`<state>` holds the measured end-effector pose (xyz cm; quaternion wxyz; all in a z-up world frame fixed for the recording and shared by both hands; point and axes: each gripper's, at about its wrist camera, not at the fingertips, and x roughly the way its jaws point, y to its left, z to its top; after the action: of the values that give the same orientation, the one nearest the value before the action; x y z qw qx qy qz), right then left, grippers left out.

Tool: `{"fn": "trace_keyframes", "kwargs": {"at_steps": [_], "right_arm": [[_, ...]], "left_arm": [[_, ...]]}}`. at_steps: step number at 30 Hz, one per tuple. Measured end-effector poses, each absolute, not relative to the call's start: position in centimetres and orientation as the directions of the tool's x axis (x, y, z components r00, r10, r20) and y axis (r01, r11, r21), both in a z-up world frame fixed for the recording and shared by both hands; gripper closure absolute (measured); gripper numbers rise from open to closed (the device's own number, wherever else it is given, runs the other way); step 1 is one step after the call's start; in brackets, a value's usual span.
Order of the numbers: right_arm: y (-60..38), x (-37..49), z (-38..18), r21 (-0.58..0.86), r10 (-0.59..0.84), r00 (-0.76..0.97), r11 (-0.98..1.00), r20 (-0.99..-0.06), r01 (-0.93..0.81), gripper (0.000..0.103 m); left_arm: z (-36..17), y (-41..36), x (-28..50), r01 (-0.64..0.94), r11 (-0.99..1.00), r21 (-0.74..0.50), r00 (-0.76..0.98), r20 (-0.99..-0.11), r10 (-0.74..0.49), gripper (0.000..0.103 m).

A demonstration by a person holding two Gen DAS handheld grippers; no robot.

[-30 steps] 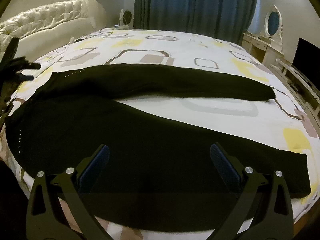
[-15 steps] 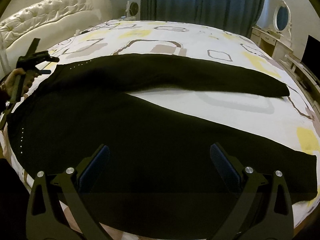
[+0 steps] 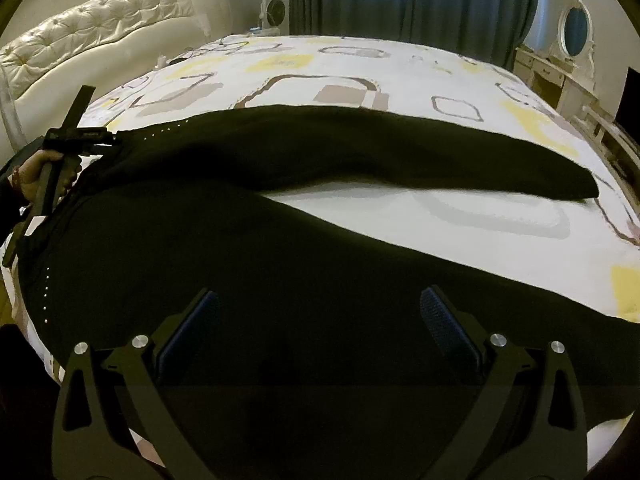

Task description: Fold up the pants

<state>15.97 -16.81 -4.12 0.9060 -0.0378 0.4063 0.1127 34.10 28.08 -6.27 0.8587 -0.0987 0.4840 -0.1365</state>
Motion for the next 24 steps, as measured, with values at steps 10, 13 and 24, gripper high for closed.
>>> {"fn": "trace_keyframes", "kwargs": {"at_steps": [10,13,24], "right_arm": [[-17.9,19.7,-4.6,0.078,0.245,0.586,0.952,-0.772,-0.295,0.002],[-18.2,23.0,-3.5,0.060,0.272,0.583,0.933,-0.765,-0.356,0.002],[-17.7,40.8,-1.1,-0.053,0.316,0.527,0.819,-0.789,-0.571,0.002]], "left_arm": [[-6.0,29.5,34.6,0.074,0.940,-0.333,0.526,-0.788,-0.321,0.068],[-6.0,29.5,34.7,0.089,0.941,-0.328,0.526,-0.786,-0.324,0.069],[-5.8,27.9,35.0,0.141,0.961,-0.239,0.524,-0.805,-0.277,0.083]]}}
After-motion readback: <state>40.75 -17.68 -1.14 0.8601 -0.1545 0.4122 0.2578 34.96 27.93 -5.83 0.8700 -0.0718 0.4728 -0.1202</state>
